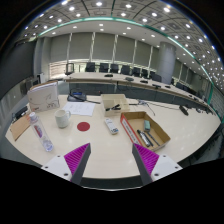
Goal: Pour water
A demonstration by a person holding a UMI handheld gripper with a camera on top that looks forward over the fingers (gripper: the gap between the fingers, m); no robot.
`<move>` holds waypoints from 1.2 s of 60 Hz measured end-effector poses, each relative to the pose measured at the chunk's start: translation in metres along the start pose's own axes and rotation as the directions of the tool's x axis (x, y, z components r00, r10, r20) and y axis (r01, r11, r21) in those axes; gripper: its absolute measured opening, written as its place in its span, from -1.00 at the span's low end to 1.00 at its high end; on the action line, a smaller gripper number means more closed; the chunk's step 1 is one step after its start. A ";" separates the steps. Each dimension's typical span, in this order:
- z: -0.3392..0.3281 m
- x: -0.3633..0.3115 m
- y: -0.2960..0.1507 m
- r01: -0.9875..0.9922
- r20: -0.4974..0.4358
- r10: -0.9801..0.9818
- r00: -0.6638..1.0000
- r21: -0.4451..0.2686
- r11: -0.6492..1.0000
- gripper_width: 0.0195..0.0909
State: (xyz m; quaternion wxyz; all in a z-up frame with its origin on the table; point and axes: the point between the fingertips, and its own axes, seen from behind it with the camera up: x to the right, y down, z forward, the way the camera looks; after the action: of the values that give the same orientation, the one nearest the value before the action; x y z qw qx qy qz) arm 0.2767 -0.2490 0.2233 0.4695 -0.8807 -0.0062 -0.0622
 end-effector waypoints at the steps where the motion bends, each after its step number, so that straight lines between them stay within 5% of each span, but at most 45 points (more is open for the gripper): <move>1: 0.000 -0.001 0.001 0.001 0.002 -0.001 1.000 -0.002 1.000 0.86; 19: -0.001 -0.073 0.027 0.007 0.070 -0.006 0.998 -0.019 1.000 0.87; 42: 0.020 -0.281 0.041 -0.002 0.206 -0.010 0.979 0.057 0.998 0.86; 60: 0.118 -0.345 0.021 -0.018 0.129 -0.003 0.992 0.166 0.986 0.81; 64: 0.136 -0.351 0.019 -0.023 0.122 0.000 0.993 0.186 0.982 0.60; 69: 0.153 -0.354 0.020 -0.031 0.108 0.010 0.994 0.190 0.981 -0.03; 72: 0.154 -0.353 0.017 -0.064 0.103 0.043 0.994 0.209 0.976 -0.16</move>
State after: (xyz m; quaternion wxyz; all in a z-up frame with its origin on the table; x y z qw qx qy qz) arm -0.0565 -0.1138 0.0838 0.5614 -0.8275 -0.0123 -0.0054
